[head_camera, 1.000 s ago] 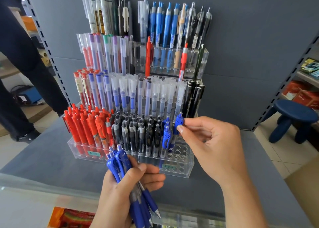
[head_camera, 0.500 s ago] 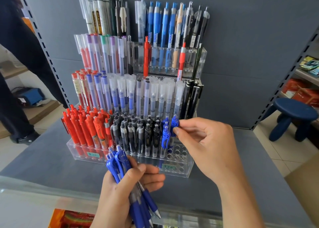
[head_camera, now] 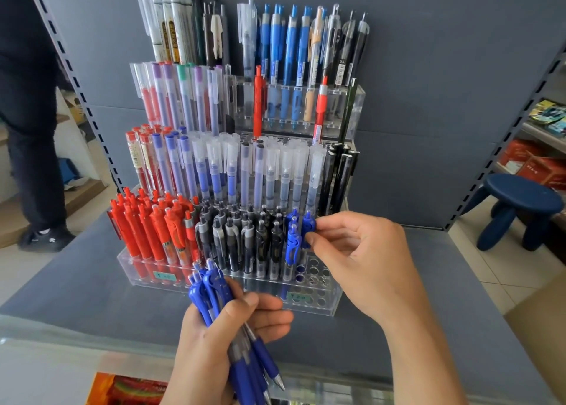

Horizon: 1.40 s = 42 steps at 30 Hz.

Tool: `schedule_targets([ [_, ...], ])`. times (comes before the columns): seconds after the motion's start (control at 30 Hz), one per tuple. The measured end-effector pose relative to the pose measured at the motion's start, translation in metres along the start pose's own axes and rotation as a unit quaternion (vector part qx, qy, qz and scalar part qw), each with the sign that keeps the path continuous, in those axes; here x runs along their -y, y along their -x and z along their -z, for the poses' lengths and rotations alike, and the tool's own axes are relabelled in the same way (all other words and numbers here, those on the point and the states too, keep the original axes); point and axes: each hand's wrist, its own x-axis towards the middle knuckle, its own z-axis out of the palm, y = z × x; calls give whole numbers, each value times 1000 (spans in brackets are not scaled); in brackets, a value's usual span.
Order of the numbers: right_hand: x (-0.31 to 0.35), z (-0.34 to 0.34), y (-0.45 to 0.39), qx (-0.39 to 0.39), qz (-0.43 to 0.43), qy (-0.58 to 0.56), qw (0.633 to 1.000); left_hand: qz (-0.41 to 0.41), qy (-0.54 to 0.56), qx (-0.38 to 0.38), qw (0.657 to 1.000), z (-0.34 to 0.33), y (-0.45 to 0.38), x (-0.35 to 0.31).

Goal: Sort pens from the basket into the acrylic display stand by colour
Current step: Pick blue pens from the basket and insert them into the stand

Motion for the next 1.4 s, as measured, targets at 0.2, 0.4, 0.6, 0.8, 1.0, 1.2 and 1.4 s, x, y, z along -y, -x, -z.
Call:
schedule_targets([
  [0.2, 7, 8, 4, -10, 0, 63, 998, 2, 5, 6, 1000, 1, 2, -2],
  [0.4, 28, 18, 14, 51, 15, 64, 997, 28, -25, 0, 999, -1, 4, -3],
  [0.6, 39, 0, 20, 214, -8, 73, 974, 37, -58, 73, 995, -8, 13, -12],
  [0.8, 39, 1, 20, 256, -24, 33, 966, 54, -80, 127, 987, -4, 13, -20],
  [1.0, 34, 13, 16, 227, -48, -73, 970, 70, -72, 128, 987, -5, 17, -14],
  [1.2, 28, 23, 15, 200, -60, -140, 968, 39, -73, 128, 988, -4, 11, -9],
  [1.4, 32, 19, 18, 194, -89, -61, 975, -16, -104, 121, 987, -2, 9, 0],
])
